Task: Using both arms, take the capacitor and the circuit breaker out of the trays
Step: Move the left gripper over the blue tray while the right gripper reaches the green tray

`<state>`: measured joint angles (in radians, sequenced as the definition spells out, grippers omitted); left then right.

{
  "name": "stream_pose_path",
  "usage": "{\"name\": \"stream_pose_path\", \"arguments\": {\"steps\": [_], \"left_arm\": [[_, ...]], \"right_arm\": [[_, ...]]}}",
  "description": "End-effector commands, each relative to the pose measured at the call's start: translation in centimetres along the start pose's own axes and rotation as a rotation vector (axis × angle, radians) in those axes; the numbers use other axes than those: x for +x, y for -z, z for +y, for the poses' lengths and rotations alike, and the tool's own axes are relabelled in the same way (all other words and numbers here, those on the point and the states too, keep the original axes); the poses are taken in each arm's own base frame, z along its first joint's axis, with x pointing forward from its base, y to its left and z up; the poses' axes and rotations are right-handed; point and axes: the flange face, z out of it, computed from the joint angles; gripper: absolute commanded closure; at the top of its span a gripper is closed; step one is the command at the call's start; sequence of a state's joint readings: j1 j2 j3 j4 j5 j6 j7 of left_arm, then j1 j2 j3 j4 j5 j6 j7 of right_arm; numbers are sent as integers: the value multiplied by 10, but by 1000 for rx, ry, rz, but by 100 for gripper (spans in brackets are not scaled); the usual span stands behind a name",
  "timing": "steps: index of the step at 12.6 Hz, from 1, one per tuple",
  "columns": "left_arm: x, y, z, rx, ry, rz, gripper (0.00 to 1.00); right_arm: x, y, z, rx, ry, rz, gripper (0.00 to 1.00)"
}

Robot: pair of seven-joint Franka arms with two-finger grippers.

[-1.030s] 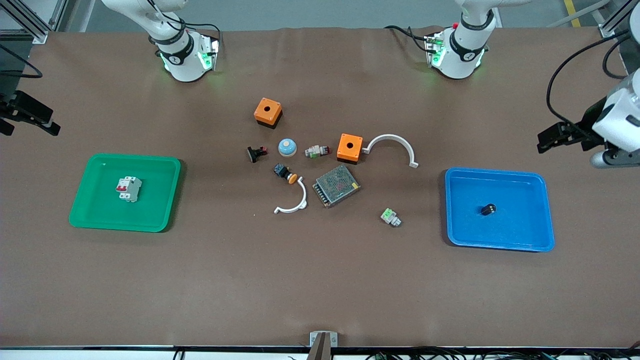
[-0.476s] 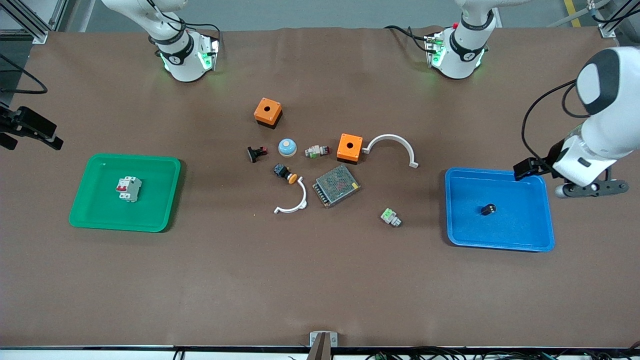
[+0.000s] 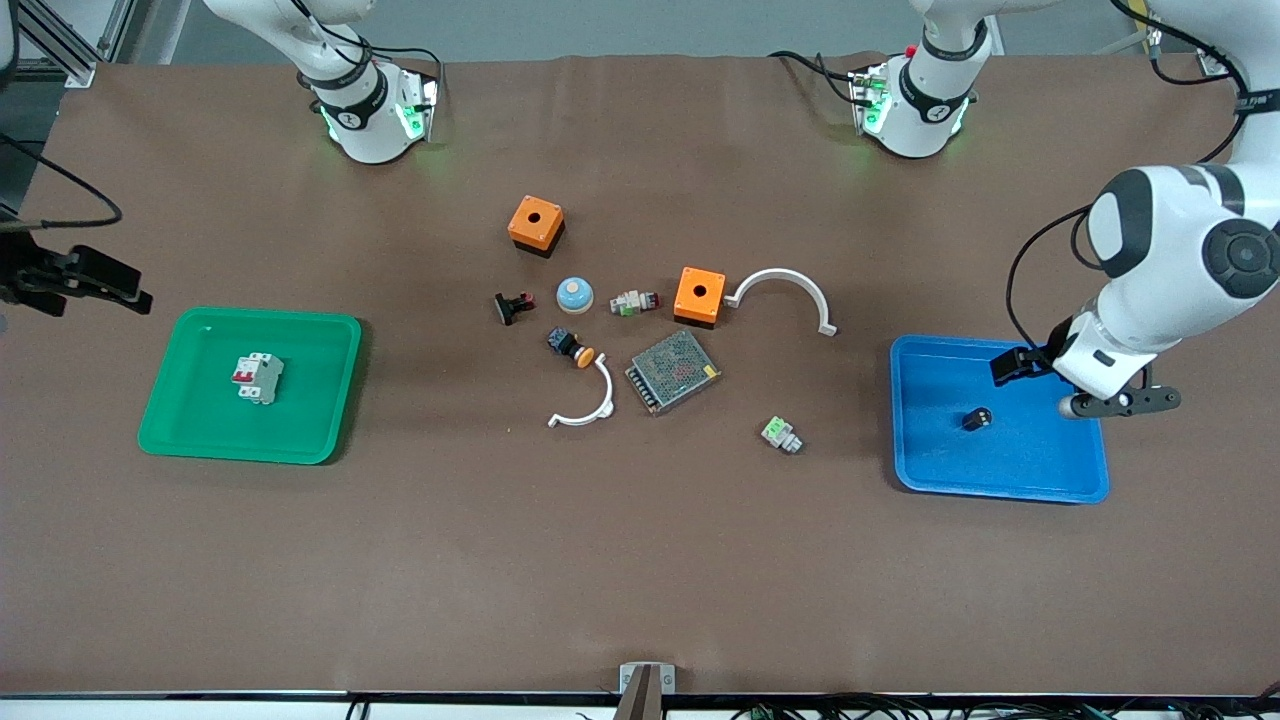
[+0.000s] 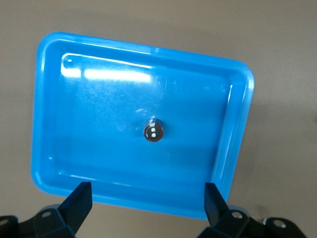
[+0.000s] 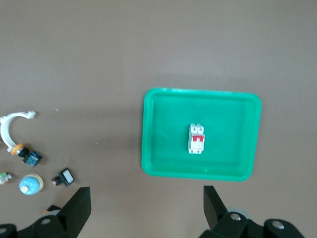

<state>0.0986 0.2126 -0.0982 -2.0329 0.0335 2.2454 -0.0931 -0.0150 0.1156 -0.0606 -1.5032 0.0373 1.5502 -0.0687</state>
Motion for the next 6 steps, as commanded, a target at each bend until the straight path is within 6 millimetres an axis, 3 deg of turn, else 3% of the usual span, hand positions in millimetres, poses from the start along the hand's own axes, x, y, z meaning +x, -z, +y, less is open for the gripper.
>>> {"name": "stream_pose_path", "arguments": {"steps": [1, 3, 4, 6], "left_arm": [[10, -36, -2, -7, 13, 6, 0], [17, -69, -1, -7, 6, 3, 4], [19, -85, 0, -6, 2, -4, 6], [20, -104, -11, 37, -32, -9, 11]], "right_arm": [[-5, -60, 14, -41, 7, -76, 0], [-6, -114, 32, -51, -14, -95, 0], [-10, -152, 33, -51, -13, -85, 0], [-24, -204, 46, -47, -30, -87, 0]]}}
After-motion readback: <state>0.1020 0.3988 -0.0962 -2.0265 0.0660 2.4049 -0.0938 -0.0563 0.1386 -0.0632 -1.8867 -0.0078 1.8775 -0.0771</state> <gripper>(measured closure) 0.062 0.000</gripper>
